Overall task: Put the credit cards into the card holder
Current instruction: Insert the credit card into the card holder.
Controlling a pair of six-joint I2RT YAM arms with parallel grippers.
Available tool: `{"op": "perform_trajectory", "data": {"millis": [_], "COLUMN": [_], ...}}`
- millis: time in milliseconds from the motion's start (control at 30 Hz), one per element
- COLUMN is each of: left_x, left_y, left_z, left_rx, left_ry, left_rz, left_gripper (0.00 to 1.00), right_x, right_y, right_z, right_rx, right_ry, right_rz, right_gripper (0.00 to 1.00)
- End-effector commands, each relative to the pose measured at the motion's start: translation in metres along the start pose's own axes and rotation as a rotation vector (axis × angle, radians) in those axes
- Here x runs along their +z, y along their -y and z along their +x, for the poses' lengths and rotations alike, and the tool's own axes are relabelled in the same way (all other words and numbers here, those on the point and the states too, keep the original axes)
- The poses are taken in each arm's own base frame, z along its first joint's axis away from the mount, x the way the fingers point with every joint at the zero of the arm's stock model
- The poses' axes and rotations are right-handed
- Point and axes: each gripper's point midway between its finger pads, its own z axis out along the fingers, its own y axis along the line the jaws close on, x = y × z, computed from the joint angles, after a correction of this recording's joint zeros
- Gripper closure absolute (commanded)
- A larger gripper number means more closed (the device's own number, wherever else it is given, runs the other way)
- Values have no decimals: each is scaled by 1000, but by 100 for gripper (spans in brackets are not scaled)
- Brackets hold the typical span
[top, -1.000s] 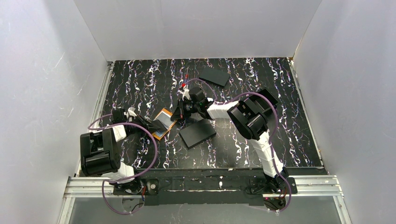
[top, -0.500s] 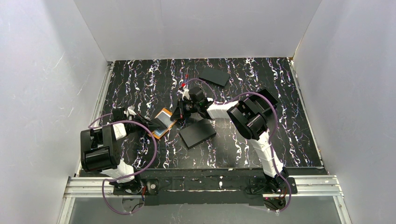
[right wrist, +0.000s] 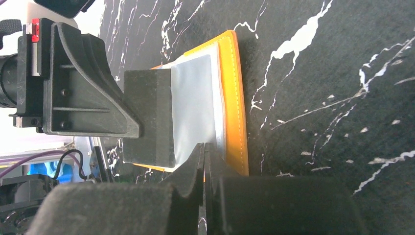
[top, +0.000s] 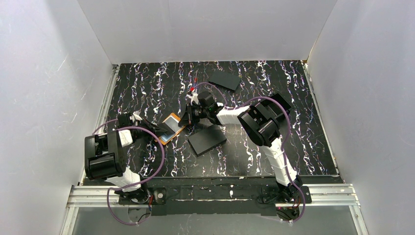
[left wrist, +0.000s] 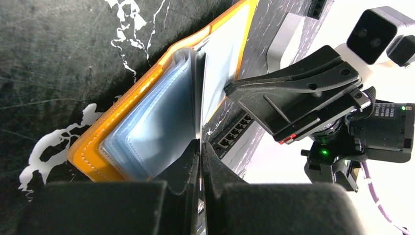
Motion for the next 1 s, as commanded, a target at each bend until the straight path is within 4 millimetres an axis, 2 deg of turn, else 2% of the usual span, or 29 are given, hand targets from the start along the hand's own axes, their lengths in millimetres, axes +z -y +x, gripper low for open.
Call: {"op": "perform_trajectory", "data": {"millis": [0, 433, 600, 733, 967], "left_x": [3, 7, -1, -9, -2], "left_y": [-3, 3, -2, -4, -5], "left_z": [1, 2, 3, -4, -7], "left_rx": [-20, 1, 57, 119, 81], "left_ry": [-8, -29, -19, 10, 2], "left_rz": [10, 39, -26, -97, -85], "left_gripper": [100, 100, 100, 100, 100], "right_x": [8, 8, 7, 7, 7], "right_y": [4, 3, 2, 2, 1], "right_z": [-1, 0, 0, 1, 2], "right_rx": [-3, 0, 1, 0, 6], "right_ry": [-2, -6, -8, -8, -9], "right_rz": [-8, -14, -15, -17, -23], "right_gripper": [96, 96, 96, 96, 96]}}
